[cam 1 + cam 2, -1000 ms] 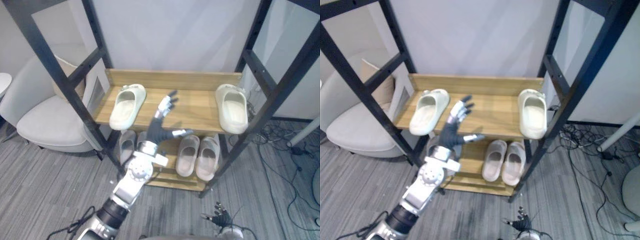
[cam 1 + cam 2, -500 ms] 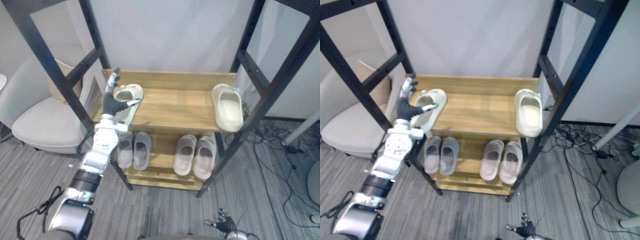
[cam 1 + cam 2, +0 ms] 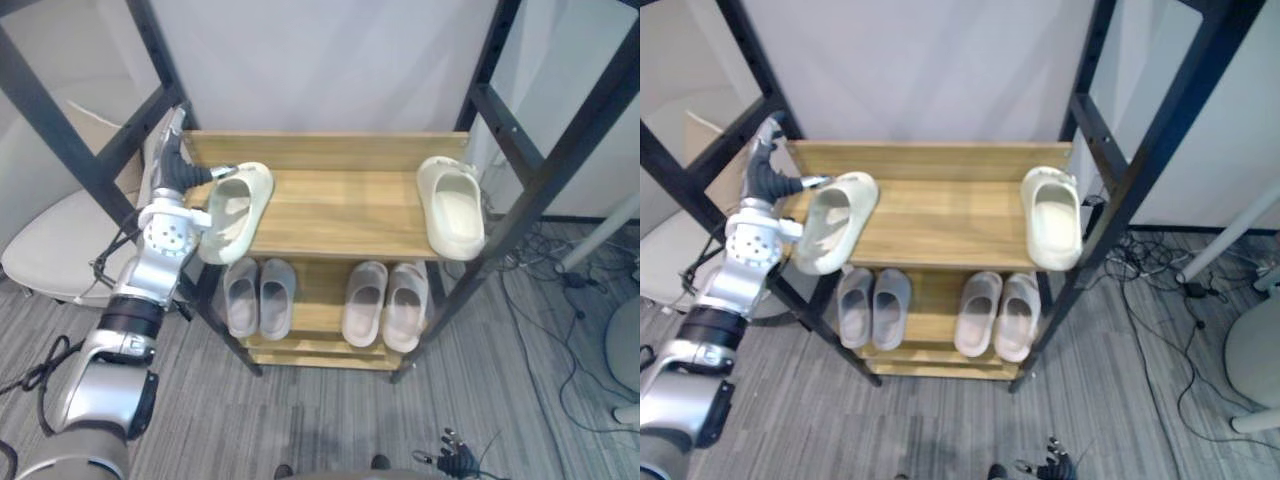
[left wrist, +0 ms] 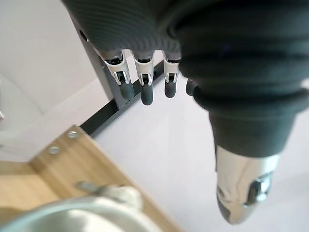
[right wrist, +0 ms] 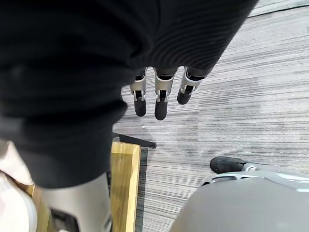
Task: Organize the slippers on the shoe rack
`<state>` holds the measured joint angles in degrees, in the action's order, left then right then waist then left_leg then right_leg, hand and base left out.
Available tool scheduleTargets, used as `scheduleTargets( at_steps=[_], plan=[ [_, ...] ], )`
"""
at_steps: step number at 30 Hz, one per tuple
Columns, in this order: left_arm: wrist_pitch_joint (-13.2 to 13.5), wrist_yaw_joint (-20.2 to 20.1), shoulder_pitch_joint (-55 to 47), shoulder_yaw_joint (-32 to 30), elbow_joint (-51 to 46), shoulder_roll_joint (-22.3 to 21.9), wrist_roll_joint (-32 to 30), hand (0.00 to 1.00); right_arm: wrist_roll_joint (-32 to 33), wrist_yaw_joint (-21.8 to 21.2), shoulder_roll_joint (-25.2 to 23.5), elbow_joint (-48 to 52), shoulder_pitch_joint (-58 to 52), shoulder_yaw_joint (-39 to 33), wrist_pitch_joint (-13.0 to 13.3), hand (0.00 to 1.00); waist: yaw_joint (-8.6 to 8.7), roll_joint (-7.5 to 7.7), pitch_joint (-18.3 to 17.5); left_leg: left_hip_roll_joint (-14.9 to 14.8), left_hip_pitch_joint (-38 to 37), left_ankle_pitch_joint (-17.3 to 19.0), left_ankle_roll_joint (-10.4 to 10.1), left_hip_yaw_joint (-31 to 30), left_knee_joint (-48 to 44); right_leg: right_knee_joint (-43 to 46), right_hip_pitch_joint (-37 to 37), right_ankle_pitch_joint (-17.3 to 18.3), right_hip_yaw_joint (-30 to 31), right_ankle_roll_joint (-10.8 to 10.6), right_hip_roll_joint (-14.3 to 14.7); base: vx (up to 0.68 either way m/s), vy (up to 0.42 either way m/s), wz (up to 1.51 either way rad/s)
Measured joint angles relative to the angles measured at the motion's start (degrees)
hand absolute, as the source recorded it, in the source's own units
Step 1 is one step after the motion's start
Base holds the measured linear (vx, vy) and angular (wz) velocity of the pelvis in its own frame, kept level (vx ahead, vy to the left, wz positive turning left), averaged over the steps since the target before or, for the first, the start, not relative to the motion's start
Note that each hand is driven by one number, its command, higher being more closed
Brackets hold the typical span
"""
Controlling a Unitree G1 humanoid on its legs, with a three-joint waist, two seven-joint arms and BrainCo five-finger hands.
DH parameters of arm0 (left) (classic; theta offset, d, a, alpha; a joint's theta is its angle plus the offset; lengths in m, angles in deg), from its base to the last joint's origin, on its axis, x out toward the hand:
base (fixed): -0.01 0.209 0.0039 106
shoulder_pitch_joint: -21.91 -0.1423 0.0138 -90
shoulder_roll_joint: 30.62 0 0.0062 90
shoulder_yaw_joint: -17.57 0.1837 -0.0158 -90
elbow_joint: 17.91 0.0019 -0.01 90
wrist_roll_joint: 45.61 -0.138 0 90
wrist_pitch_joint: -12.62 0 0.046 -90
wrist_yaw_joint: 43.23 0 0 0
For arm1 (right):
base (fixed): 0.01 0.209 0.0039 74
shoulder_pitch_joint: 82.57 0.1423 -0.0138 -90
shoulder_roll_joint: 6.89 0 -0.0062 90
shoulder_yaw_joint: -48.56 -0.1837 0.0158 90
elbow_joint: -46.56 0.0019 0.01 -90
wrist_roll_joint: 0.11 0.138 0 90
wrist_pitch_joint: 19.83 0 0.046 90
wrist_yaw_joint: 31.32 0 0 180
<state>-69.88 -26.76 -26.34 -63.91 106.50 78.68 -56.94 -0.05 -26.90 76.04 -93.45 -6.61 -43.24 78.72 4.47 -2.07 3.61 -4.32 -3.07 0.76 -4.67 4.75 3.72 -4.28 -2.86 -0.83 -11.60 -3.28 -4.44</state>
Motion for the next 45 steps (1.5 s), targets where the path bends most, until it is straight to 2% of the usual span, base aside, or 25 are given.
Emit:
scheduleTargets(
  at_steps=[7, 20, 21, 29, 35, 45],
  plan=[
    [-1.5, -0.9, 0.7, 0.3, 3.6, 3.2, -2.2, 0.0, 0.0, 0.0, -0.1, 1.8, -0.8, 0.0, 0.0, 0.0, 0.28, -0.11, 0.9, 0.0, 1.0, 0.1, 0.0, 2.4, 0.0, 1.3, 2.9, -0.3, 2.7, -0.1, 0.0, -0.01, 0.009, -0.19],
    [-2.2, -3.1, 0.7, 2.3, 6.5, 4.4, -9.0, 0.0, 0.0, -1.1, 0.1, 1.9, -0.8, 0.2, 0.0, 0.0, 0.7, -0.32, 1.1, 0.1, 1.2, 0.1, 0.1, 2.2, -0.1, 1.3, 3.4, -0.3, 2.6, -0.1, -0.1, -0.01, 0.0, -0.01],
    [-2.3, -3.2, 0.8, 2.7, 7.4, 4.4, -9.8, 1.0, 0.0, -1.1, 0.1, 1.9, -0.7, 0.2, 0.0, 0.0, 0.82, -0.44, 1.2, 0.1, 1.2, 0.2, 0.1, 2.3, -0.1, 1.3, 3.5, -0.2, 2.7, -0.1, -0.1, -0.03, 0.001, -0.05],
    [-2.9, -5.0, 5.0, 6.8, 9.6, 6.4, -17.1, 1.0, 0.1, -1.1, 0.6, 2.5, -0.6, 0.1, 0.1, 0.0, 2.01, -1.59, 1.9, 0.1, 1.2, 0.4, 0.1, 3.3, -0.1, 1.4, 4.2, -0.3, 3.9, -0.2, -0.1, 0.0, -0.001, -0.05],
    [-3.0, -5.5, 6.1, 7.3, 9.6, 6.7, -17.3, 1.0, 0.1, -1.1, 0.7, 4.2, -0.8, -0.1, 0.2, 0.0, 3.06, -2.27, 2.3, 0.2, 1.2, 0.5, 0.1, 4.2, -0.1, 2.1, 4.8, -0.4, 5.1, -0.2, -0.1, 0.02, 0.0, -0.14],
    [-3.2, -5.4, 6.1, 7.7, 9.6, 4.9, -15.2, 1.0, -0.1, -0.8, 0.4, 5.0, -0.8, -0.3, -0.1, 0.0, 3.53, -3.11, 2.8, 0.4, 1.1, 0.5, 0.1, 4.2, -0.3, 1.9, 4.8, -0.8, 5.6, -0.4, -0.4, -0.01, -0.001, -0.01]
  ],
)
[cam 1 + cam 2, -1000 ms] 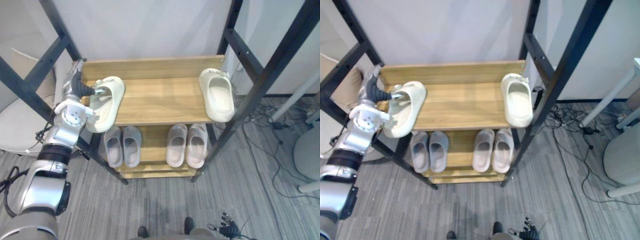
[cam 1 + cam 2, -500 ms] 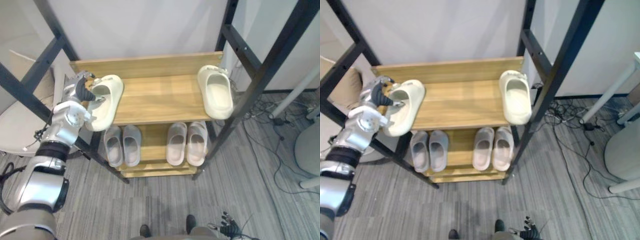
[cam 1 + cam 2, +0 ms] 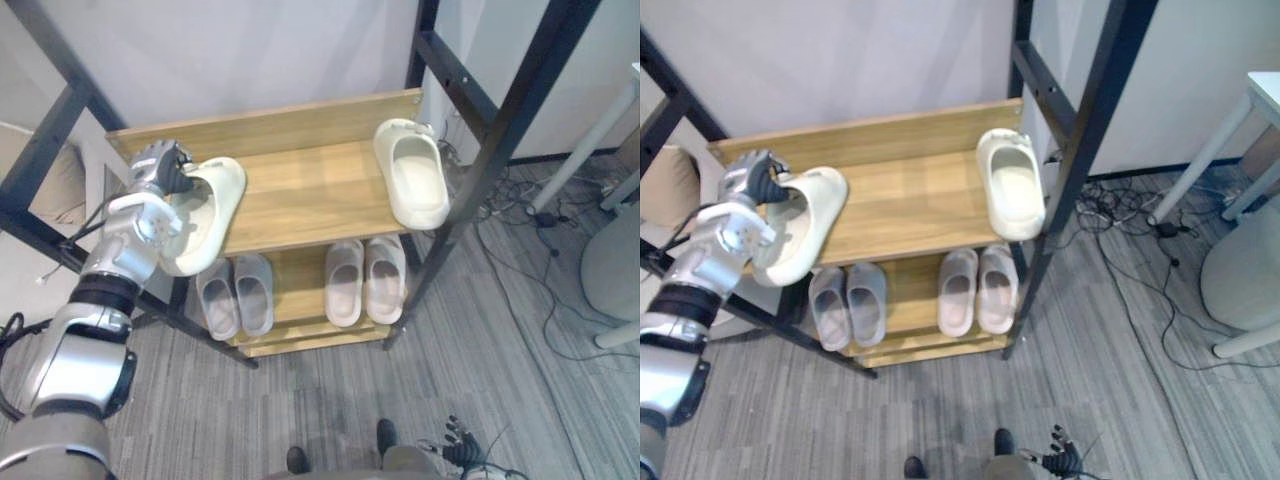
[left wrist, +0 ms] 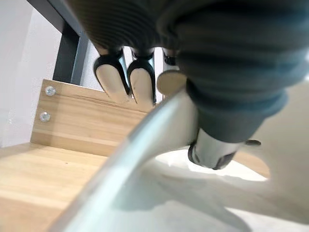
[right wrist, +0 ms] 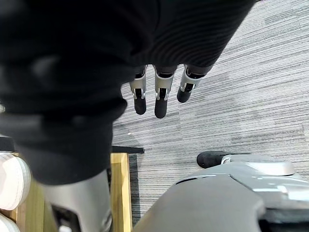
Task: Organize the slippers on the shoe rack
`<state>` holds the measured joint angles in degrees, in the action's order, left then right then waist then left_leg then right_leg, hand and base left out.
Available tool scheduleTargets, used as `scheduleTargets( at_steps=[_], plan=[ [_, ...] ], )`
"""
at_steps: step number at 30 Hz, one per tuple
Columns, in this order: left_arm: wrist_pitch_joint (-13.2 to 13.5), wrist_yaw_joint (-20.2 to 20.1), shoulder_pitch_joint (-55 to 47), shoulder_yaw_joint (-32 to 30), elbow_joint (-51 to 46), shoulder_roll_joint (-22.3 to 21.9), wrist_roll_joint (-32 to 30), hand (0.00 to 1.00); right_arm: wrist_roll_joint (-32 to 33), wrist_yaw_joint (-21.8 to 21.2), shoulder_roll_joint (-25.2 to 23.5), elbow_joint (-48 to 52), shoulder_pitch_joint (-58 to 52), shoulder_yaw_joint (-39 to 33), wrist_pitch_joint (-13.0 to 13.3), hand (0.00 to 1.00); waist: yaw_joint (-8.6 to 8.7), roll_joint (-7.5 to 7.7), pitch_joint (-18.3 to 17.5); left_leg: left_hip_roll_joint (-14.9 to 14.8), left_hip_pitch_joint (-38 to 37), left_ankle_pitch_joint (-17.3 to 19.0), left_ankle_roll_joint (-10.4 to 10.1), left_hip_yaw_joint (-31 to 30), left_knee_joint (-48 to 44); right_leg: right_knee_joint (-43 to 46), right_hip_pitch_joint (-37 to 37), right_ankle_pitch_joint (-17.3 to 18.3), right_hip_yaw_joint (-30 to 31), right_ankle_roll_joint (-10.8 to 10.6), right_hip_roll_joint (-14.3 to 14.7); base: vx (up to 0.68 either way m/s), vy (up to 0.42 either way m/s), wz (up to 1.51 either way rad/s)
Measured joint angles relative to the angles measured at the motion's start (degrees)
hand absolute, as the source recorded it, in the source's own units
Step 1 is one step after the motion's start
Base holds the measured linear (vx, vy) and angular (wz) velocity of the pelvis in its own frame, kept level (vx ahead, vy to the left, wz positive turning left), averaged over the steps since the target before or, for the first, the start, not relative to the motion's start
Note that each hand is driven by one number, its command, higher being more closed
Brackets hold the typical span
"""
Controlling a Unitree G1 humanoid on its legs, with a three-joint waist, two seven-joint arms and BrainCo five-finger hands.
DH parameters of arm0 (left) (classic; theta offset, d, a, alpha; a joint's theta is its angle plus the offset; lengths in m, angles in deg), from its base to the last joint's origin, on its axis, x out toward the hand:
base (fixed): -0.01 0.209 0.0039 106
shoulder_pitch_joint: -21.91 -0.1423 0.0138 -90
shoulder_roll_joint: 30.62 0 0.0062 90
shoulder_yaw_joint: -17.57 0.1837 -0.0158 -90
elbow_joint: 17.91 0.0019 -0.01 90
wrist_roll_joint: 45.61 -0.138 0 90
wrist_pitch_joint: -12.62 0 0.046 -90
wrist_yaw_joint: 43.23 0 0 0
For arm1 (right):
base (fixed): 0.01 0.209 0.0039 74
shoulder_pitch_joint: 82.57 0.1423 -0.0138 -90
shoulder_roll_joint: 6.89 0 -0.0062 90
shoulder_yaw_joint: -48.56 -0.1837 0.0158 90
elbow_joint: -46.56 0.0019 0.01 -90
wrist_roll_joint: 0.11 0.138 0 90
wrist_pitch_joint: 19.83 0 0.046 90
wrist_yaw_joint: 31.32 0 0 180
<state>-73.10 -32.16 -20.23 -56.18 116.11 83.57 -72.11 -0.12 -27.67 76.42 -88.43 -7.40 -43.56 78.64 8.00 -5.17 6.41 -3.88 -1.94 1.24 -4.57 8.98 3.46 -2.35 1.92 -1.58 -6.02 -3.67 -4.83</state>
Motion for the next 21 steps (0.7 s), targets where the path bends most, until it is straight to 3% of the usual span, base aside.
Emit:
scheduleTargets(
  at_steps=[11, 17, 21],
  plan=[
    [0.0, 1.0, 3.4, 0.7, -1.8, -10.3, 5.5, 1.0, 0.1, 1.0, 0.1, 2.0, -0.3, -0.9, -0.1, 0.0, 1.45, -1.6, 0.9, 0.5, -0.1, 0.0, 0.0, 0.0, 0.0, -2.1, -0.9, -1.8, 0.1, -0.3, -0.4, -0.03, 0.0, -0.01],
    [-0.9, 4.3, 4.4, 0.3, -1.7, -12.8, 6.6, 1.0, 0.1, 1.3, 0.2, 3.1, -0.4, -1.8, -0.4, 0.0, 1.95, -2.66, 1.5, 0.2, 0.2, 0.0, 0.0, 1.2, 0.1, -2.6, -0.1, -2.5, 1.1, -0.1, -0.1, -0.02, -0.012, -0.11],
    [-2.2, 5.7, 6.0, -3.5, -0.8, -14.1, 7.1, 1.0, 0.2, 1.5, 0.1, 3.7, -0.4, -2.1, -0.6, 0.0, 1.94, -2.93, 1.8, 0.2, 1.0, 0.0, 0.0, 3.7, 0.3, -2.6, 2.1, -3.3, 3.7, -0.1, 0.2, -0.02, -0.006, -0.28]
  ],
)
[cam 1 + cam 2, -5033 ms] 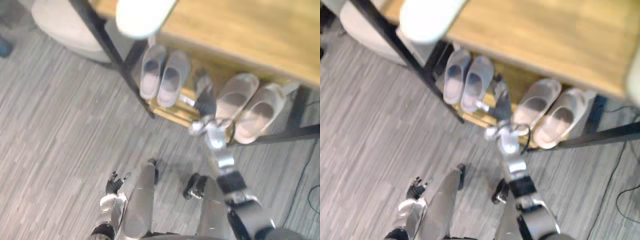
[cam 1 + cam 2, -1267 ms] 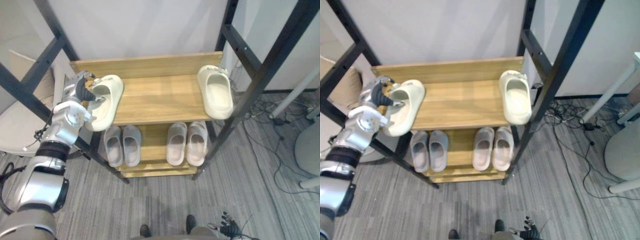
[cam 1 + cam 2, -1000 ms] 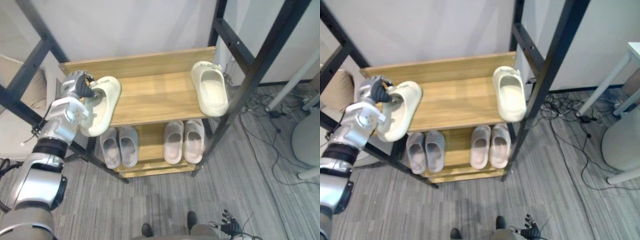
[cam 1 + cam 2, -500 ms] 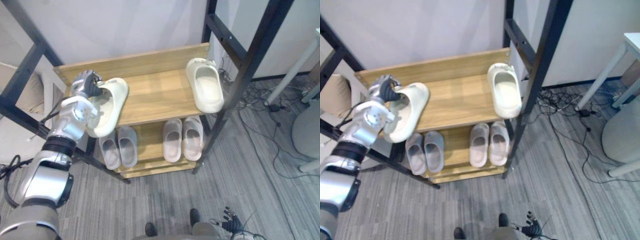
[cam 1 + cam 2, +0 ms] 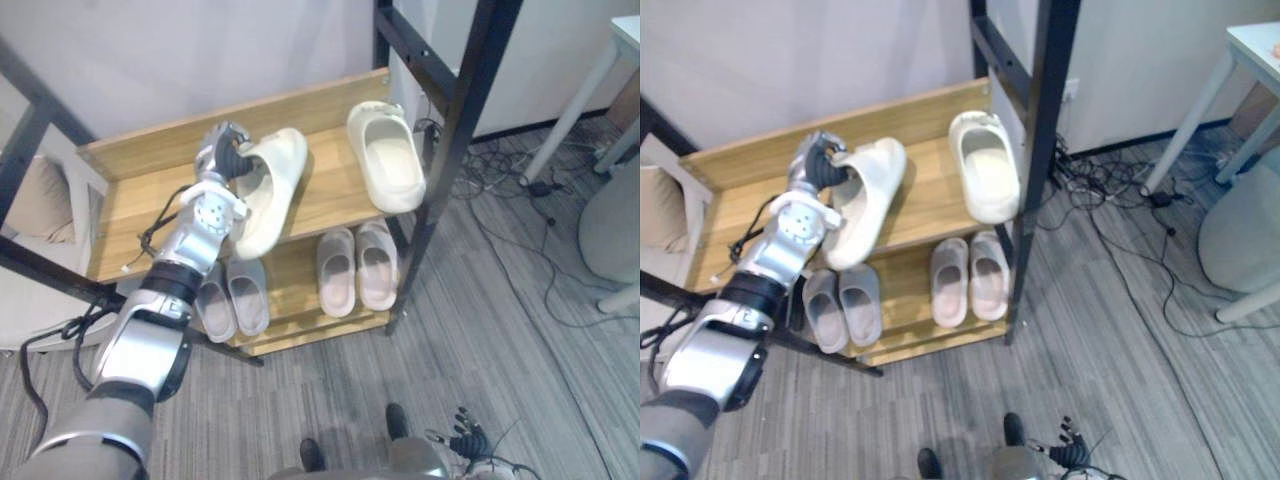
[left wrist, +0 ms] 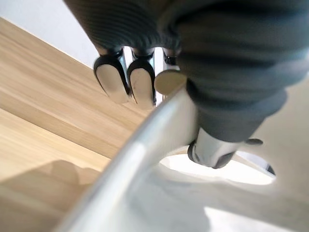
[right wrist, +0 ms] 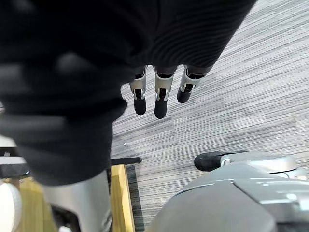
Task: Organize the slippers on the shoe rack
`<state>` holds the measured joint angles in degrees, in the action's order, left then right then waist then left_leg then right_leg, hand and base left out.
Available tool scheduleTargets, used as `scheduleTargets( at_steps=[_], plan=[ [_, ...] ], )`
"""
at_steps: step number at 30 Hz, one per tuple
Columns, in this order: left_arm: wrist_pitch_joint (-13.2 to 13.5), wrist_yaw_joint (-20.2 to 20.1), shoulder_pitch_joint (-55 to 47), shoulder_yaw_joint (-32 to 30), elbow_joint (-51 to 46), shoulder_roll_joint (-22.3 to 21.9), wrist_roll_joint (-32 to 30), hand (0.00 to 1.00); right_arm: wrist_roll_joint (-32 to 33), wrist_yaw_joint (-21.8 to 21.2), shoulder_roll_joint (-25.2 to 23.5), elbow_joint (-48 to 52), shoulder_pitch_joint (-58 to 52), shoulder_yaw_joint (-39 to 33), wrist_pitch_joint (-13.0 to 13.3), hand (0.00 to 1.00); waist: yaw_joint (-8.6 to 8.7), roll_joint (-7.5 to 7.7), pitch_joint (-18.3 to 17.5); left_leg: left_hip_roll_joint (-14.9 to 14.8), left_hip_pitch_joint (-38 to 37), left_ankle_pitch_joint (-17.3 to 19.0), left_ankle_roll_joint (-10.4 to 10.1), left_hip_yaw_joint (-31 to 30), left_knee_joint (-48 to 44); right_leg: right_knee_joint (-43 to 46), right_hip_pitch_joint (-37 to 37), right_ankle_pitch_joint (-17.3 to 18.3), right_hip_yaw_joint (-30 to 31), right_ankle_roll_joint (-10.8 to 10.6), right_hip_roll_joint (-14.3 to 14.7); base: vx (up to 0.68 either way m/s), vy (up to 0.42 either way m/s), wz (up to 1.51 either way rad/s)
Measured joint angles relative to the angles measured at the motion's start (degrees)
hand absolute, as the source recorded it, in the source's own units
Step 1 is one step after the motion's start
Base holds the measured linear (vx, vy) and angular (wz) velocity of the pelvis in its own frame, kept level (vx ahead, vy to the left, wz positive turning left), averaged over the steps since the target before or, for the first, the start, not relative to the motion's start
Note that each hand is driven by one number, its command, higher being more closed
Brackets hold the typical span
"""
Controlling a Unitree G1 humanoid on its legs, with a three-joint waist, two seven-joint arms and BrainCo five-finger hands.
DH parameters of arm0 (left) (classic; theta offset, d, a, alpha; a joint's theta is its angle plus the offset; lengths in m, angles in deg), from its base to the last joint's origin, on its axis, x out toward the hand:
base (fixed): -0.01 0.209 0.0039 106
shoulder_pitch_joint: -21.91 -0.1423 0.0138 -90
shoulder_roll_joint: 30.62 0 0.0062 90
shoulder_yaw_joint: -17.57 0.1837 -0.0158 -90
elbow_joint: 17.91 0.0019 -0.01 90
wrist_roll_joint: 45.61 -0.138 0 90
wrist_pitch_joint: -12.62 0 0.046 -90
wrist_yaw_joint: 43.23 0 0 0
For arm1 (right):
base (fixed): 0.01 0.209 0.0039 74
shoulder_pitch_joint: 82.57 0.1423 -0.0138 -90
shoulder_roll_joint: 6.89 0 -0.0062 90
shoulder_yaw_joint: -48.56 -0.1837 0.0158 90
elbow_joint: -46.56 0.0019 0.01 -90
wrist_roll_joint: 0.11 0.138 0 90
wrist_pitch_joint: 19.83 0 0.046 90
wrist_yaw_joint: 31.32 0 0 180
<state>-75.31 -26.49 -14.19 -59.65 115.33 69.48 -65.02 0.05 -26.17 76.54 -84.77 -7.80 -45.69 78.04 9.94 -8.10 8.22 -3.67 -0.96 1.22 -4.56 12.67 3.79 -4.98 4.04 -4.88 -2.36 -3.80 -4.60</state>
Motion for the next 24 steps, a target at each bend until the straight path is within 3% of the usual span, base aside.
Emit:
scheduleTargets(
  at_steps=[11, 12, 24],
  plan=[
    [-2.0, 1.8, 3.6, -4.6, 0.6, -2.1, 0.5, 1.0, 0.4, 0.5, -0.4, 2.4, -0.2, 0.0, -0.3, 0.0, -0.13, 0.63, 1.3, 0.3, 1.0, 0.6, 0.9, 4.3, -0.2, 0.0, 3.2, -1.2, 5.0, -0.5, 0.0, -0.03, -0.004, -0.21],
    [-2.0, 1.9, 3.6, -4.6, 0.6, -2.2, 0.5, 0.0, 0.5, 0.5, -0.4, 2.4, -0.2, 0.0, -0.3, 0.0, -0.14, 0.63, 1.3, 0.3, 1.0, 0.6, 0.9, 4.3, -0.2, 0.0, 3.2, -1.2, 5.0, -0.5, 0.0, -0.02, -0.011, -0.13],
    [-2.6, 2.1, 6.2, -5.2, 1.9, -4.1, 0.5, 0.0, 1.2, 0.5, -0.8, 3.5, -0.2, 0.5, -0.6, 0.0, -0.3, 1.68, 2.0, 1.5, 1.2, 1.2, 1.7, 5.6, -0.6, 0.0, 3.9, -1.9, 6.6, -1.4, -1.2, -0.02, -0.004, -0.05]
  ],
)
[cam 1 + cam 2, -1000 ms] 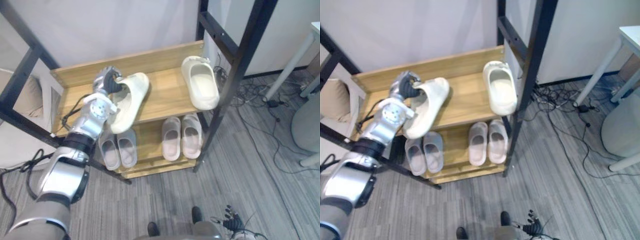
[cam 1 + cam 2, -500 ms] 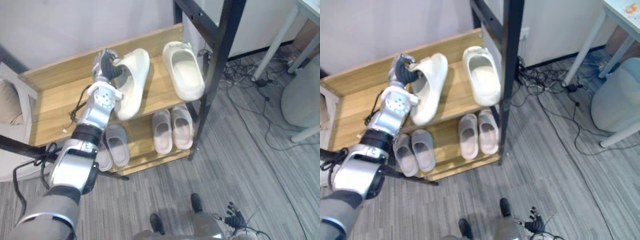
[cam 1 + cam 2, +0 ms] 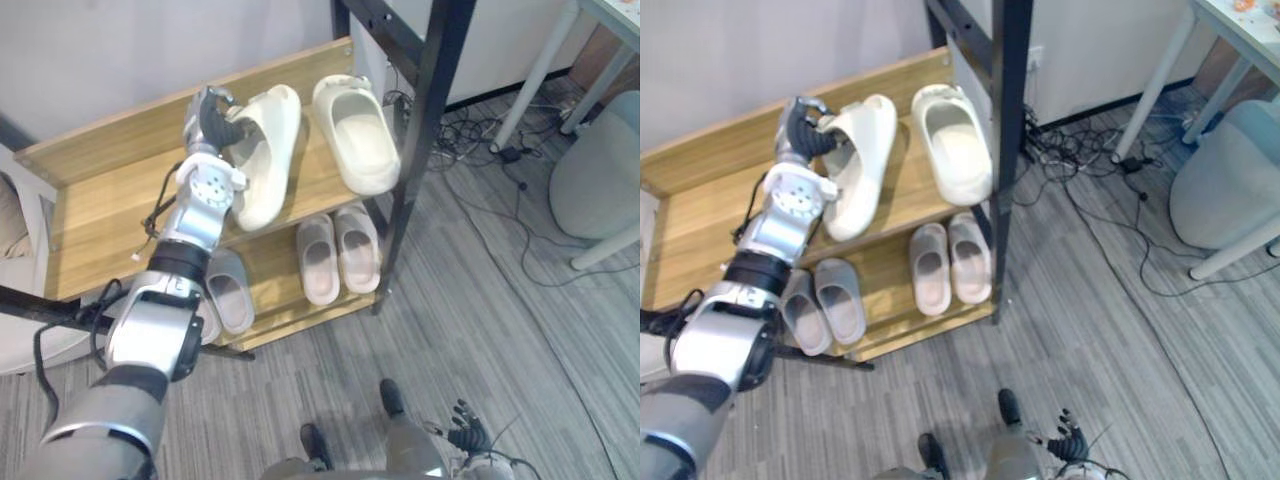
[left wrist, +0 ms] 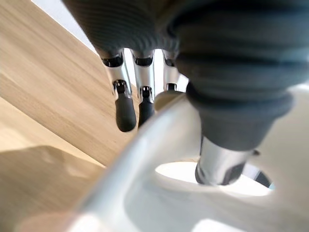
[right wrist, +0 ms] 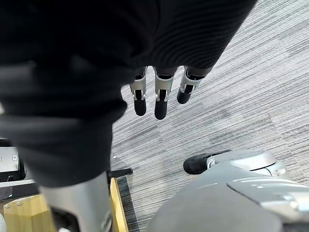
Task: Organize the slippers on the shoe rack
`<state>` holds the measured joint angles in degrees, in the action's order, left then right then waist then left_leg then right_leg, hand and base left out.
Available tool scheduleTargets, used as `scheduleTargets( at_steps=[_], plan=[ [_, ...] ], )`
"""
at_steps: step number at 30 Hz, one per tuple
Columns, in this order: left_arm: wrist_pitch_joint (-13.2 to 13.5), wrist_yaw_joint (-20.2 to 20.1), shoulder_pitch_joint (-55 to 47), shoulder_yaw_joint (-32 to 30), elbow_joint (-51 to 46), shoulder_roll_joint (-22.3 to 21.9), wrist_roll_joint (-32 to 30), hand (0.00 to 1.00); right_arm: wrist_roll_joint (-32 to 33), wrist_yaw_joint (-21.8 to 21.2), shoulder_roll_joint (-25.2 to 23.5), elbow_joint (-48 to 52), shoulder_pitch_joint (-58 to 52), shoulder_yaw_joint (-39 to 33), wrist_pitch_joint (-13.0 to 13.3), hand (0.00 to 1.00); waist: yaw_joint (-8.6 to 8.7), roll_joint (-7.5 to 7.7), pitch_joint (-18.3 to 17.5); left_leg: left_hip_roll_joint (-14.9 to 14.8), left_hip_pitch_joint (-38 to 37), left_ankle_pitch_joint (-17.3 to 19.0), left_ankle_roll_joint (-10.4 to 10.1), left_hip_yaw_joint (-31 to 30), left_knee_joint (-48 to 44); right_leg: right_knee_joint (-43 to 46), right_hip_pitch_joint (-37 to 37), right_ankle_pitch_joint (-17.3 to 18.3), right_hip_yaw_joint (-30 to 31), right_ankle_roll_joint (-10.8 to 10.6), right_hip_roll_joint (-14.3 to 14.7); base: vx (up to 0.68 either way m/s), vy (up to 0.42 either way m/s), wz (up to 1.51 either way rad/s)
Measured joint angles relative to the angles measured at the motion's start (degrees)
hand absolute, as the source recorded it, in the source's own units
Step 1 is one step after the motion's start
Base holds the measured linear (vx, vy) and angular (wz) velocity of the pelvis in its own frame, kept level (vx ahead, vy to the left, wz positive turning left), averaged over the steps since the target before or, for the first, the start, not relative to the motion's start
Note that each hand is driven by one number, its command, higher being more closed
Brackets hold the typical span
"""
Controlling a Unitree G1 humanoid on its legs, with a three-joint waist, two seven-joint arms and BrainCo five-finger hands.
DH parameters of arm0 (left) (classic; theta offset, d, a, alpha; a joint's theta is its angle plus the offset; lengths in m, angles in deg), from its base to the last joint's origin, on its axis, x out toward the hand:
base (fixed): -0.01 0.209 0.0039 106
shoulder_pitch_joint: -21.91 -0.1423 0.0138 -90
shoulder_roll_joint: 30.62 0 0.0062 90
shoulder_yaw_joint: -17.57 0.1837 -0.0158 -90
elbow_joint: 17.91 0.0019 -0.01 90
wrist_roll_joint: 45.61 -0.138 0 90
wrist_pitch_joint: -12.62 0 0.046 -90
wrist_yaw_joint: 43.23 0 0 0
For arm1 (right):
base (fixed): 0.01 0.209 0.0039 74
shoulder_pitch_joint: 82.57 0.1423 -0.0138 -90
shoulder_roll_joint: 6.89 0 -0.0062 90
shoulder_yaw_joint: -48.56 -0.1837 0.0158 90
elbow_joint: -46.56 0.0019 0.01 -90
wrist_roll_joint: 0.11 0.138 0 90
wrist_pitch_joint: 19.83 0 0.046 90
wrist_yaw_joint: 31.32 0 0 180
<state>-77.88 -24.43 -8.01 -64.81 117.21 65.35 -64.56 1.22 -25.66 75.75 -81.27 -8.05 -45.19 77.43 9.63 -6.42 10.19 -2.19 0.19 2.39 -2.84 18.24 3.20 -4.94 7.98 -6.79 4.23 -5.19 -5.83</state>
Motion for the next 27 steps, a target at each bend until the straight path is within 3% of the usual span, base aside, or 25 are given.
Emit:
scheduleTargets(
  at_steps=[4, 15, 22, 27],
  plan=[
    [0.1, -0.1, 0.7, 0.0, 0.2, -1.0, 0.7, 0.0, 1.1, 0.0, 0.0, 0.6, -0.3, 0.0, 0.0, 0.0, 0.01, 0.01, 0.0, 0.3, 0.2, 0.1, 0.1, 0.0, -0.1, 0.0, 0.2, -0.1, 0.0, -0.2, -0.3, 0.0, 0.0, 0.0],
    [0.9, 0.1, 1.6, -0.7, 0.6, -7.8, 14.8, 0.0, 1.2, 0.3, -0.1, 0.7, -0.3, 0.2, -0.8, 0.0, 0.27, 0.22, -0.2, 1.0, 0.4, -0.2, 0.5, -1.9, -0.3, -0.1, -0.8, -0.1, -1.9, -0.4, -1.3, -0.01, -0.02, 0.09],
    [2.3, 1.0, -1.0, 3.7, -2.7, -11.8, 21.6, 0.0, 1.4, 0.8, -0.1, -0.5, 0.1, 1.0, -1.1, 0.0, 0.38, 0.67, -0.7, 1.5, -0.1, -0.6, 1.0, -3.7, -0.3, -0.1, -2.2, 0.1, -3.6, -0.8, -2.0, -0.03, -0.018, 0.11],
    [3.5, 0.9, -4.8, 4.8, -7.1, -11.7, 26.4, 0.0, 1.3, 1.2, -0.1, -2.0, 1.1, 1.2, -1.3, 0.0, 0.84, 0.69, -1.2, 2.0, -0.3, -0.9, 1.2, -5.2, -0.3, -0.2, -3.3, 0.1, -5.5, -0.9, -2.1, -0.03, -0.015, 0.17]
  ],
)
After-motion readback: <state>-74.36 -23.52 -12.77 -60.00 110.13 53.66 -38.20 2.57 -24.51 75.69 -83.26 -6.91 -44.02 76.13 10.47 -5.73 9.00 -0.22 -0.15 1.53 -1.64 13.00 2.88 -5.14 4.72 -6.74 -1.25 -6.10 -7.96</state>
